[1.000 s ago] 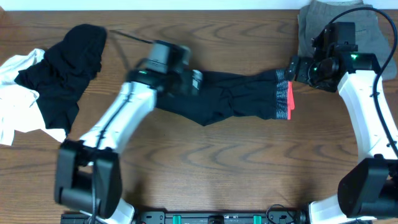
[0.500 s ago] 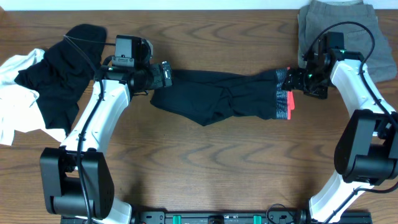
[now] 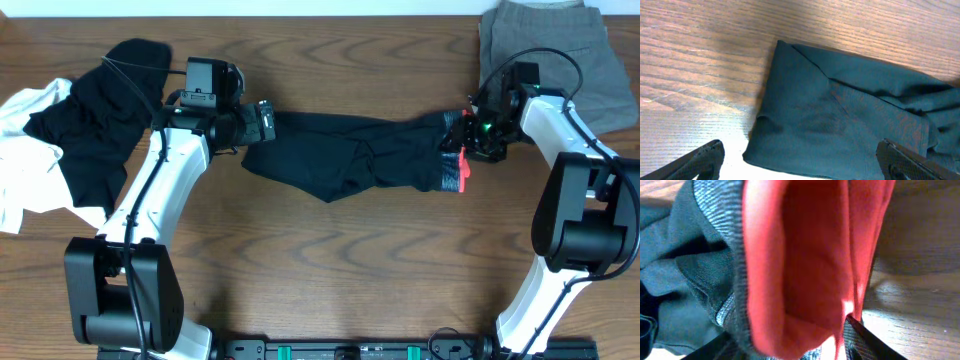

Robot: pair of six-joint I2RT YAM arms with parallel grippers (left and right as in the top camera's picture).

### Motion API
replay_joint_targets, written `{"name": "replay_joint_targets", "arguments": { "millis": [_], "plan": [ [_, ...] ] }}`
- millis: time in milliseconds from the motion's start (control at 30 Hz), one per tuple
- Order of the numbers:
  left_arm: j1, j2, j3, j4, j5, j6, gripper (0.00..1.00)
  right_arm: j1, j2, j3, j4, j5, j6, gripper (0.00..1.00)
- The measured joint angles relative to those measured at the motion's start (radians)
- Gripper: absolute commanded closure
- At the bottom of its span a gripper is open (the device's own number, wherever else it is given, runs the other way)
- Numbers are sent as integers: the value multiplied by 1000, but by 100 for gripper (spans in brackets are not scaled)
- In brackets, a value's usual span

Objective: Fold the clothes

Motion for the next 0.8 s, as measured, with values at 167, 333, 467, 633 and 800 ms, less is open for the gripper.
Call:
{"name": "replay_joint_targets", "arguments": {
  "millis": [167, 333, 467, 633, 800],
  "plan": [
    [0, 0, 0, -2, -3, 0, 2, 0, 0, 0, -6, 25, 8, 44],
    [0, 0, 0, -3, -3, 0, 2, -2, 0, 0, -11, 103, 28, 41],
    [0, 0, 0, -3, -3, 0, 2, -2, 0, 0, -3, 154, 36, 39],
    [0, 0, 0, -3, -3, 0, 2, -1, 0, 0, 16, 179, 44, 39],
    [0, 0, 0, -3, -3, 0, 2, 25, 2, 0, 29, 187, 60, 42]
  ]
}}
